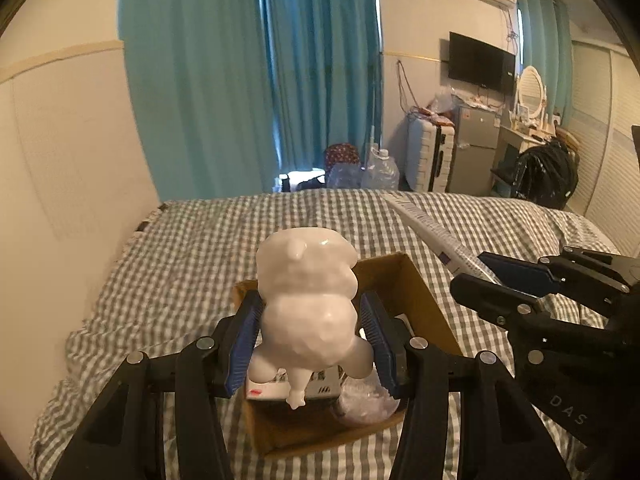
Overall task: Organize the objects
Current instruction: 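Lift the figurine with the left tool while the right lifts the toothpaste tube toward the box, then lower the figurine and toothpaste tube into the box and open both tools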
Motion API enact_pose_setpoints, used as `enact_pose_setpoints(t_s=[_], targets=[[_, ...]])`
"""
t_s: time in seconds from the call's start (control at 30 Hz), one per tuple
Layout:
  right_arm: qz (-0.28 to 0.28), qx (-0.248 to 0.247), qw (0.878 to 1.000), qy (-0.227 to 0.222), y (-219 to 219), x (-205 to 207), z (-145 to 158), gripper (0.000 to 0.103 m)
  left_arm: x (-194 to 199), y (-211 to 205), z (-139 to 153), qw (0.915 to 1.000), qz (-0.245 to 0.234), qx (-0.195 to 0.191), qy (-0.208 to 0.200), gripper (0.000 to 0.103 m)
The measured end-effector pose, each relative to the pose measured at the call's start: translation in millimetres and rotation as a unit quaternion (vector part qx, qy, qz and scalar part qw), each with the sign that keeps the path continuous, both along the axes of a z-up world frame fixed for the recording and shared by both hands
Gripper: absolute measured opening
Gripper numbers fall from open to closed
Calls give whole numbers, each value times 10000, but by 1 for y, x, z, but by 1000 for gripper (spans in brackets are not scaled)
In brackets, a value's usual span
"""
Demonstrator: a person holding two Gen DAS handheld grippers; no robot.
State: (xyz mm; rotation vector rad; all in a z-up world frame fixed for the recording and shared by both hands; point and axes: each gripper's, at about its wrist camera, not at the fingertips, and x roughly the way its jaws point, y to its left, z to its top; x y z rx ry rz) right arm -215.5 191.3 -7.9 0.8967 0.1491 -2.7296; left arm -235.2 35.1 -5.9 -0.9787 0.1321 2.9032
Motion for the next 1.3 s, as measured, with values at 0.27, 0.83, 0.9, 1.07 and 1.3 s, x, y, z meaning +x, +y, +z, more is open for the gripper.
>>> enact_pose_setpoints(t_s=[0.27, 0.83, 0.9, 1.07, 1.3], targets=[[-133, -139, 9993, -325, 14, -38, -44, 23, -35, 2, -30, 9998, -44, 85, -190, 52], [-201, -374, 9955, -850, 21, -42, -94, 27, -62, 11, -65, 9989, -21, 21, -473, 54], [-250, -348, 9959, -795, 25, -43, -88, 40, -61, 8, -61, 9990, -28, 61, -432, 61], [-337, -371, 9966, -650, 33, -28, -64, 50, -46, 7, -35, 9998, 5, 83, -181, 75], [-488, -245, 9984, -145, 46, 11, 1, 61, -9, 10, 24, 9995, 141, -47, 273, 89]])
